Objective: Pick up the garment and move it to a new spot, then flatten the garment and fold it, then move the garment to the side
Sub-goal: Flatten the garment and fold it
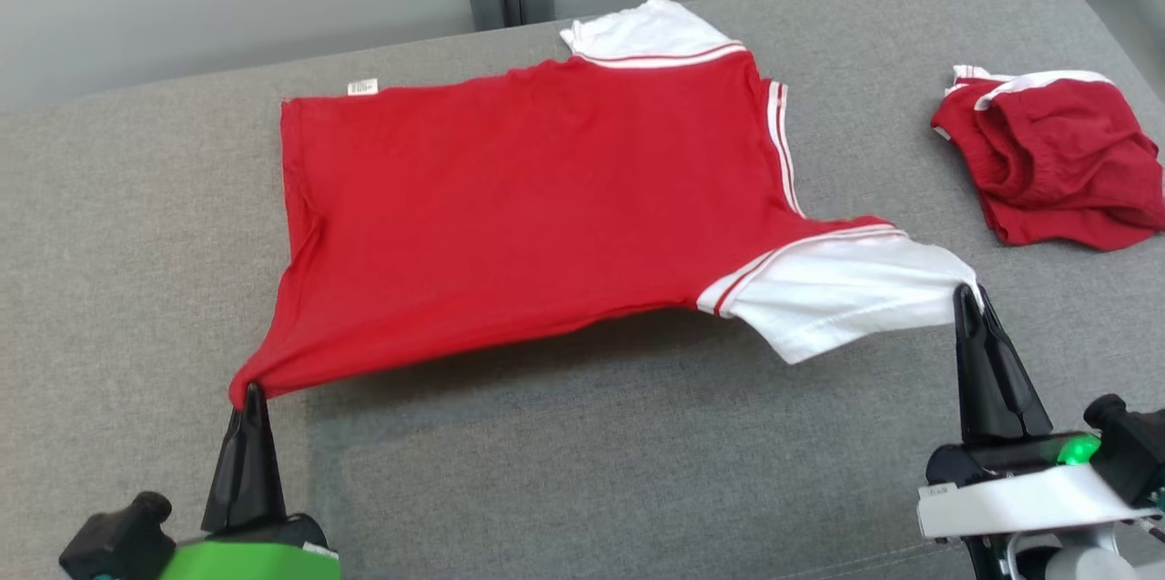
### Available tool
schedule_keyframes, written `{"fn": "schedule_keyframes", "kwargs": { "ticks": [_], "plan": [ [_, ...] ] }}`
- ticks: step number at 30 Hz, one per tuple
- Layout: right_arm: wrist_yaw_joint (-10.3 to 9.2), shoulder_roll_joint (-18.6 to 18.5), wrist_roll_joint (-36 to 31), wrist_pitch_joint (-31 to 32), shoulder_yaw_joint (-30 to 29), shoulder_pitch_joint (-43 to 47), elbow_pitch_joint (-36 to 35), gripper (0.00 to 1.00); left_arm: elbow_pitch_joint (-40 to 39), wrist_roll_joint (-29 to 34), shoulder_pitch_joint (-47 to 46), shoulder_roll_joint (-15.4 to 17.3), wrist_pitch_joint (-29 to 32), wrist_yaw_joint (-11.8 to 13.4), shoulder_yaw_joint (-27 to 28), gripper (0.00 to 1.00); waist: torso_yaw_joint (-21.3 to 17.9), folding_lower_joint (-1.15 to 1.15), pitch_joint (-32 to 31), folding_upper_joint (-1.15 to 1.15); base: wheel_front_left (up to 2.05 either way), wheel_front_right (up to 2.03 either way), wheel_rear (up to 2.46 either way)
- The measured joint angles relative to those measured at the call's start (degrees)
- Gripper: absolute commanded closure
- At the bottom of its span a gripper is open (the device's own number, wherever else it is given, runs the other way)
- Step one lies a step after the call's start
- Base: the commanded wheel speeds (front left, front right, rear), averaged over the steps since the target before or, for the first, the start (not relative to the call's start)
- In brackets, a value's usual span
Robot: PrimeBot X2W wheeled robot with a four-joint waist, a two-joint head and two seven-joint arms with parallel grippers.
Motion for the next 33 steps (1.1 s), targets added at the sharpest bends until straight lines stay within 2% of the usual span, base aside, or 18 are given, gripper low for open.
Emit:
{"fn": "schedule_keyframes", "kwargs": {
  "ticks": [6, 17, 25, 33],
  "plan": [
    [0.00, 0.00, 0.71, 2.44, -0.15, 4.85, -2.02, 1.00, -4.57, -0.73, 5.81, -0.24, 1.91, 1.65, -0.48, 1.00, 0.05, 0.00, -1.45, 0.00, 0.00, 0.00, 0.00],
    [-0.01, 0.00, 3.65, 1.81, 1.45, 2.70, 8.26, 1.00, 1.08, -2.50, 6.11, -0.54, 3.36, 1.68, -1.92, 1.00, 0.19, 0.00, -1.35, 0.00, 0.00, 0.00, 0.00],
    [0.00, 0.01, 4.19, 0.29, 2.18, -2.92, 13.06, 1.00, 4.58, -4.65, 1.44, -1.11, 3.34, 1.47, -3.03, 1.00, 0.65, 0.00, -0.58, 0.00, 0.00, 0.00, 0.00],
    [-0.01, 0.01, 4.02, -0.66, 2.57, -12.09, 16.94, 1.00, 6.61, -8.44, -8.60, -1.55, 3.13, 1.63, -3.01, 1.00, 0.93, 0.00, 1.50, 0.00, 0.00, 0.00, 0.00]
  ]
}}
